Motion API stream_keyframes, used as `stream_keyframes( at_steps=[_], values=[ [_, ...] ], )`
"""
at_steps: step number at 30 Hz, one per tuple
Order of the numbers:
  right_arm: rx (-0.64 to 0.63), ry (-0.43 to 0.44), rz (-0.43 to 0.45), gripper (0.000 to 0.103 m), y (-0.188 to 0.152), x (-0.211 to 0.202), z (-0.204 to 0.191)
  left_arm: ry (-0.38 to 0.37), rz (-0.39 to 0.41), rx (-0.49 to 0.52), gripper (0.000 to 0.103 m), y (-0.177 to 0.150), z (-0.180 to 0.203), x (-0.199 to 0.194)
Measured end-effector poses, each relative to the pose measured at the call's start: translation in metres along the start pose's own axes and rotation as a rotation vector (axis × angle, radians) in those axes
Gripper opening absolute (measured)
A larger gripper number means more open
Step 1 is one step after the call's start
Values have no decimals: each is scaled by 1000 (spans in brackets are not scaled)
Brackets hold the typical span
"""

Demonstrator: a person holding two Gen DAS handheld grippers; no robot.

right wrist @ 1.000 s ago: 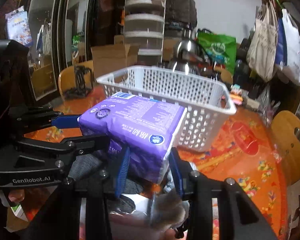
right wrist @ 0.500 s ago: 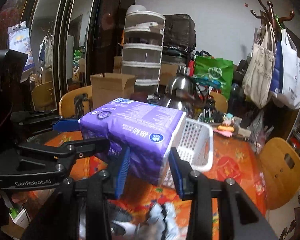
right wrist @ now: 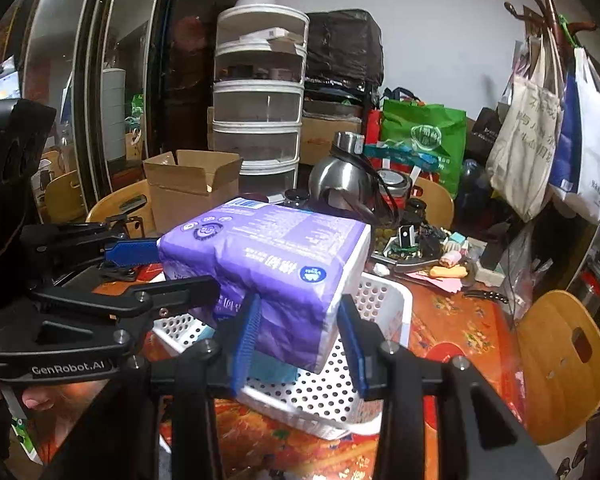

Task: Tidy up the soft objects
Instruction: 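Carry the purple pack with the left gripper and release it into the basket, then grasp the black cable with the left gripper while the right grasps the white plush toy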

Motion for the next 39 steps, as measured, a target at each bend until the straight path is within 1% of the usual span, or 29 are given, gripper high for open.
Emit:
stream_keyframes(
  at_steps=[6,14,16,19,20,22,23,25,27,28,29,34,37,39],
  values=[
    [14,0,-9,38,-3,25,13,10,-36,-1,45,-3,-2,36],
    [37,-6,-47,38,-13,60,29,8,-97,-12,45,-14,-9,87],
    [50,-5,-67,36,-17,70,33,14,-108,-31,44,-19,-13,98],
    [59,14,-95,28,-25,83,37,17,-138,-83,44,-23,-28,114],
    [63,20,-97,21,-28,87,39,14,-146,-101,44,-24,-33,117],
    [57,19,-90,20,-32,90,43,19,-147,-109,44,-27,-39,118],
    [65,29,-100,21,-35,92,45,29,-139,-104,45,-27,-41,117],
    [108,5,-122,30,-41,95,54,32,-142,-103,48,-30,-43,117],
    [118,-20,-140,62,-45,96,58,35,-147,-89,62,-34,-41,115],
    [123,-36,-137,64,-47,95,60,47,-141,-78,66,-35,-40,113],
    [127,-44,-131,65,-48,93,61,54,-136,-67,70,-37,-39,112],
    [191,-20,-127,65,-53,88,67,45,-145,-73,70,-43,-38,103],
    [172,-35,-128,65,-54,84,64,49,-151,-75,70,-49,-39,99],
    [171,-31,-131,65,-56,81,62,64,-156,-70,70,-54,-40,97]
  ],
)
Point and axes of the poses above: each gripper's, at about its wrist camera, not at the fingertips, and x roughly the way its jaws point, z to its right, y to its top, the point moved 4 cm from there along x, roughly the way its jaws point, and after that the axes turned 13 degrees about y, right-handed, at the moved point
